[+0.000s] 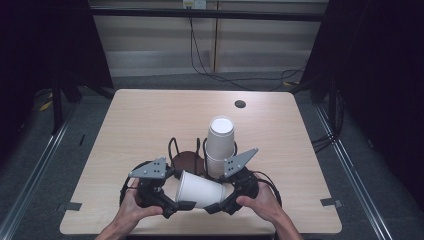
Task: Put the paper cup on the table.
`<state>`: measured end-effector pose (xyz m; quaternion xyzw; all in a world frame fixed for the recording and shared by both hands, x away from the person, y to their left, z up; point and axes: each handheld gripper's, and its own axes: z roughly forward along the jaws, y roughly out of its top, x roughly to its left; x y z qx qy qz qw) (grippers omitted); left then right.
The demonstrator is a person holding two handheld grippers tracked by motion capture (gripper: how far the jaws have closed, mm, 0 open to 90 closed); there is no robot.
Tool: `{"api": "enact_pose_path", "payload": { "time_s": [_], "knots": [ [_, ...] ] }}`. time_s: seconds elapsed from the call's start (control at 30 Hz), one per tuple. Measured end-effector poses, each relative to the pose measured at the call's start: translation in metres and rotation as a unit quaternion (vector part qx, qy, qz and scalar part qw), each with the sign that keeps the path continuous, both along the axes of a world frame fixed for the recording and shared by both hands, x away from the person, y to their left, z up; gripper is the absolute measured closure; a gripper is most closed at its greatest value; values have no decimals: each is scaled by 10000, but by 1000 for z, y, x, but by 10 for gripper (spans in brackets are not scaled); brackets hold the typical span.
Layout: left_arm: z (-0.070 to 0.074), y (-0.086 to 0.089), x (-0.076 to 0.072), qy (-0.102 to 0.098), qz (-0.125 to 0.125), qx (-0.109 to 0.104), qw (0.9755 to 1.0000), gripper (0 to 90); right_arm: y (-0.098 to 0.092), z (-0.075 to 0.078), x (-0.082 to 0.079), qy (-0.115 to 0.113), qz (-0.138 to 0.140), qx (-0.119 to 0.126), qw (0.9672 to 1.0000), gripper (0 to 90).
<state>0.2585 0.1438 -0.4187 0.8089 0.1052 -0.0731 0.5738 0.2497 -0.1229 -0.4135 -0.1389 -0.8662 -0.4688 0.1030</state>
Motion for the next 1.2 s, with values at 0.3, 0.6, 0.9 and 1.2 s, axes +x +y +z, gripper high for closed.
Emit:
{"api": "enact_pose_path", "payload": {
  "time_s": [0.3, 0.6, 0.9, 1.2],
  "knots": [
    [4, 0, 2, 104, -78, -61, 9999, 116, -4, -2, 0, -14, -57, 86, 9999, 241],
    [3, -1, 3, 230, 100, 82, 9997, 124, -3, -4, -2, -72, -256, 49, 9996, 142],
    [6, 8, 3, 302, 242, 219, 9990, 127, -12, 0, -1, -217, -571, 255, 9978, 141],
    [8, 17, 7, 310, 448, 332, 9980, 128, -27, 3, -4, -527, -1176, 452, 9906, 141]
  ]
}}
